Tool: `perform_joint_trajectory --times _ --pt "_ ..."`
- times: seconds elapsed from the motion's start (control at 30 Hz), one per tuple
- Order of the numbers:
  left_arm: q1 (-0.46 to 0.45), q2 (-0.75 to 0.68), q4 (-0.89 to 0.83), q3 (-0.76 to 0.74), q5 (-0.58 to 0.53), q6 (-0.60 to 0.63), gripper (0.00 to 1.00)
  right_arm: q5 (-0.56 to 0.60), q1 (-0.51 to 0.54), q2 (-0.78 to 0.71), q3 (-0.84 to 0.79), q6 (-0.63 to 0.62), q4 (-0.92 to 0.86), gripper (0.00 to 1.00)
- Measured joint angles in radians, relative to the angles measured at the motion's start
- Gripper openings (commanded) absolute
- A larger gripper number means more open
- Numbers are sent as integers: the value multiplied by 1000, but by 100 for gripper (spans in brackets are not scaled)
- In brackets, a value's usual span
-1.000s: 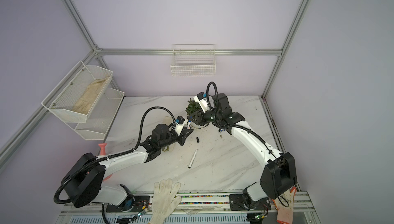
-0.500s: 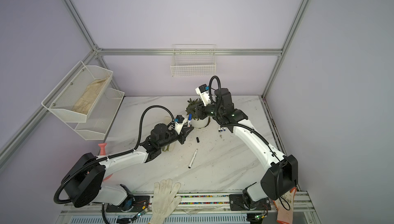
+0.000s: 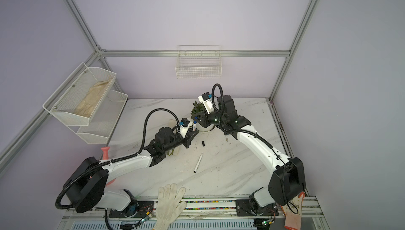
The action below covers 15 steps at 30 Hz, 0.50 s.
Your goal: Insert the pens into the pen caps
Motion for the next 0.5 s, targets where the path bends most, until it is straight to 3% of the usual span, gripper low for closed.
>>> perform_joint_trajectory --times 0.23,0.5 --pt "0 0 -18 0 0 0 0 31 15 0 -8 -13 0 10" --pt "0 0 -62 0 -12 -1 0 149 59 -1 2 -70 -58 9"
